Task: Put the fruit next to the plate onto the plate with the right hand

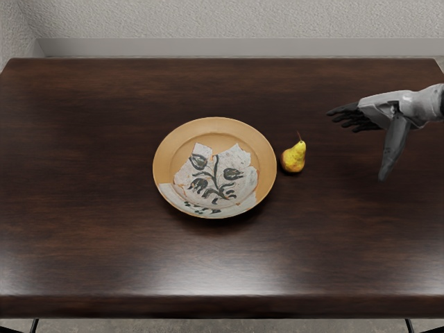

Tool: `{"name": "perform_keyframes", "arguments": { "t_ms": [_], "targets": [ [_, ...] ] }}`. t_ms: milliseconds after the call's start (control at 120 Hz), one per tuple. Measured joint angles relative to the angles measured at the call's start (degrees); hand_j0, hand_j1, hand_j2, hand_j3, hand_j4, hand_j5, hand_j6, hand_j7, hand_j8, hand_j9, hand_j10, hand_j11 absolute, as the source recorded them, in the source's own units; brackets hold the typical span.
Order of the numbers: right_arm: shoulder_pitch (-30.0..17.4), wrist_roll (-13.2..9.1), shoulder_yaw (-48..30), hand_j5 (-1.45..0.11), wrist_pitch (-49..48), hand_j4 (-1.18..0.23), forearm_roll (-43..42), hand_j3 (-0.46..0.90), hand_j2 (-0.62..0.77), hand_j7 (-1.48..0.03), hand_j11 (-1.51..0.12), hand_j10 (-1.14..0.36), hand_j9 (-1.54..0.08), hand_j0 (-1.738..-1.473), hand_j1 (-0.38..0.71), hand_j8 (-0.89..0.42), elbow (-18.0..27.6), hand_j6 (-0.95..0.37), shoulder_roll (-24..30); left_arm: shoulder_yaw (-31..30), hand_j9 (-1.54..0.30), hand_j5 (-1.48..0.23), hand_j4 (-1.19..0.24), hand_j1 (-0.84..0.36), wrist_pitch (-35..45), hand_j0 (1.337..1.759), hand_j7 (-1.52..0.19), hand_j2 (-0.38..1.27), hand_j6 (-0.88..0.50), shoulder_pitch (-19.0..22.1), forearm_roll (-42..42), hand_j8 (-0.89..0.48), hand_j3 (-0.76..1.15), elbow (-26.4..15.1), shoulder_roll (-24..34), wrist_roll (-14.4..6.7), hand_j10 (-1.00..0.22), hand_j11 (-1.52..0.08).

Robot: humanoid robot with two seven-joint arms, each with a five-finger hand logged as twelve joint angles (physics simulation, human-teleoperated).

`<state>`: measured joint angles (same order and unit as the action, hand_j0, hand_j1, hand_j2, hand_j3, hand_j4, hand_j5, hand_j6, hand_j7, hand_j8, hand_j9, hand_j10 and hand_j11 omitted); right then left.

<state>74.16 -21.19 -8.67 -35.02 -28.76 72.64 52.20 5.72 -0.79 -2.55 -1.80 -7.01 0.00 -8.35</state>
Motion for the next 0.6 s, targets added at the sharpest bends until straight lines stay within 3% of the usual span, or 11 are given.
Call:
{"name": "perform_keyframes", "arguments": {
  "t_ms": [308,425,492,600],
  "targets": [
    [0.1,-0.4,-2.2,0.00,0.0,0.00,0.0,0.00,0.00,0.00,0.00,0.00,0.00,-1.658,-0.35,0.00,-3.2,-0.01,-4.0,0.0,-0.02,-0.02,-0.02,0.33,0.0,1.658,-0.02,0.00,-0.02,0.0,0.0,-0.02,0.00,0.0,0.0,0.0,-0.02,-0.02],
    [0.1,-1.6,-2.4,0.00,0.0,0.00,-1.4,0.00,0.00,0.00,0.00,0.00,0.00,-1.658,-0.35,0.00,-3.8,0.00,-5.8,0.0,-0.02,-0.02,-0.02,0.33,0.0,1.658,-0.02,0.00,-0.02,0.0,0.0,-0.02,0.00,0.0,0.0,0.0,-0.02,-0.02],
    [0.0,2.5,-2.6,0.00,0.0,0.00,-5.1,0.00,0.00,0.00,0.00,0.00,0.00,-1.658,-0.35,0.00,-3.6,0.00,-6.0,0.0,-0.02,-0.02,-0.02,0.33,0.0,1.658,-0.02,0.00,-0.02,0.0,0.0,-0.02,0.00,0.0,0.0,0.0,-0.02,-0.02],
    [-1.7,12.8,-2.9,0.00,0.0,0.00,-9.3,0.00,0.00,0.00,0.00,0.00,0.00,-1.658,-0.35,0.00,-3.8,0.00,-6.0,0.0,-0.02,-0.02,-0.02,0.33,0.0,1.658,-0.02,0.00,-0.02,0.0,0.0,-0.02,0.00,0.0,0.0,0.0,-0.02,-0.02]
  ]
}}
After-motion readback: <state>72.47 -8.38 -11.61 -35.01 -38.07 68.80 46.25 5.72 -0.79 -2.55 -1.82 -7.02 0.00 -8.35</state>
